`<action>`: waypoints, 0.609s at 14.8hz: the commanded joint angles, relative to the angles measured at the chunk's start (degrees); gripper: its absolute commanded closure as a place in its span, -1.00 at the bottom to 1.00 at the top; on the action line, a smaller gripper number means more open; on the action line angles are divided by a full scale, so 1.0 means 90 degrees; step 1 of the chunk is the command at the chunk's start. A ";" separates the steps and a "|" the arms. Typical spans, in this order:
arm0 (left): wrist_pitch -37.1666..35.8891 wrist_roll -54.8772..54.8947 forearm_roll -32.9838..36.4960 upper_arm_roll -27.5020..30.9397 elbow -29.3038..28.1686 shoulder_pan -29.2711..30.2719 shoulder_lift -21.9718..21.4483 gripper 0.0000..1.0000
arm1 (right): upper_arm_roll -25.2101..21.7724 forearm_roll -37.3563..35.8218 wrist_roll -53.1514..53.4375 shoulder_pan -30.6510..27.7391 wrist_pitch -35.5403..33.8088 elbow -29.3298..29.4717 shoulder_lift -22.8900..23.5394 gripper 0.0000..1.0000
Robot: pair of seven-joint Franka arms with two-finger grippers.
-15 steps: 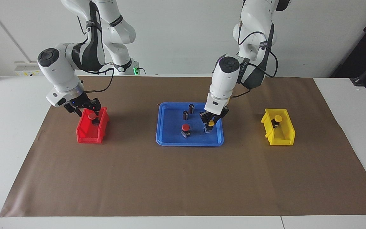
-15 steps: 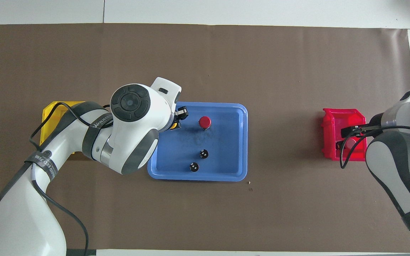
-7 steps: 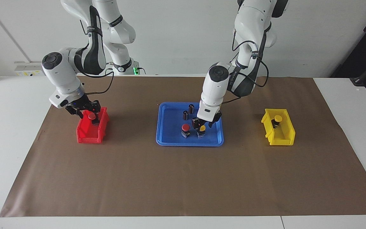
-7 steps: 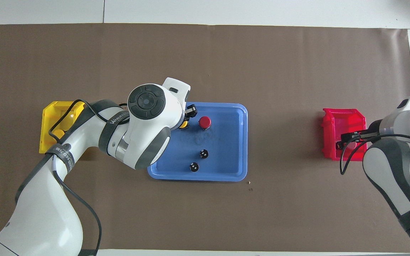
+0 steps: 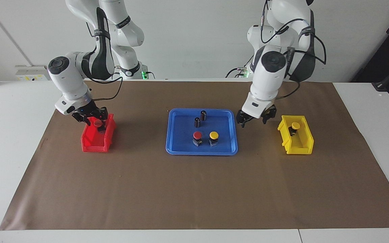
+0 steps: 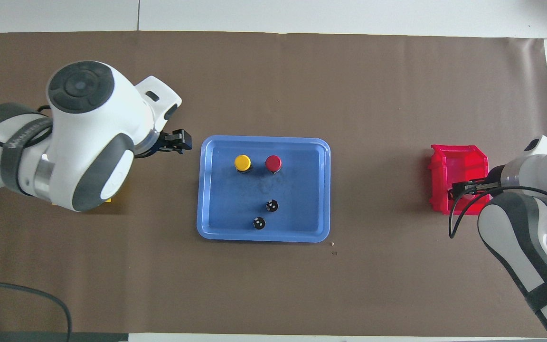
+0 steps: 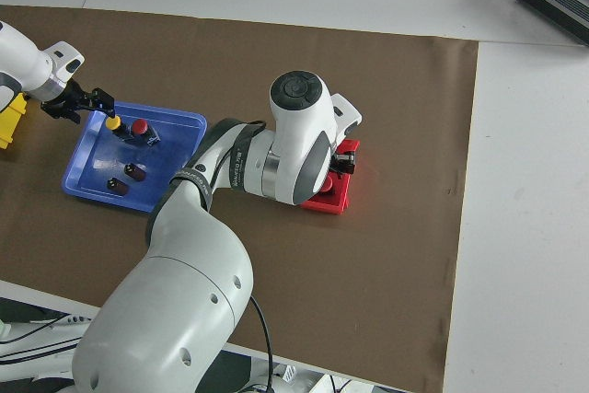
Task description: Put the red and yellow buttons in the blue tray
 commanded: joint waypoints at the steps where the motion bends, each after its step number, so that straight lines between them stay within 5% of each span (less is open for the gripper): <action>1: -0.0109 0.1302 -0.0071 -0.0060 -0.0225 0.0962 -0.0242 -1.00 | 0.0079 0.0097 -0.0198 -0.0116 0.0226 -0.0253 -0.0170 -0.32; 6: 0.1010 0.2036 -0.0217 -0.0050 -0.1568 0.1747 -0.0758 -0.91 | 0.0079 0.0107 -0.0296 -0.0126 0.0412 -0.0439 -0.0209 -0.21; 9: 0.1561 0.2252 -0.0217 -0.0050 -0.2217 0.1942 -0.0964 -0.66 | 0.0079 0.0107 -0.0315 -0.0126 0.0412 -0.0488 -0.0229 -0.16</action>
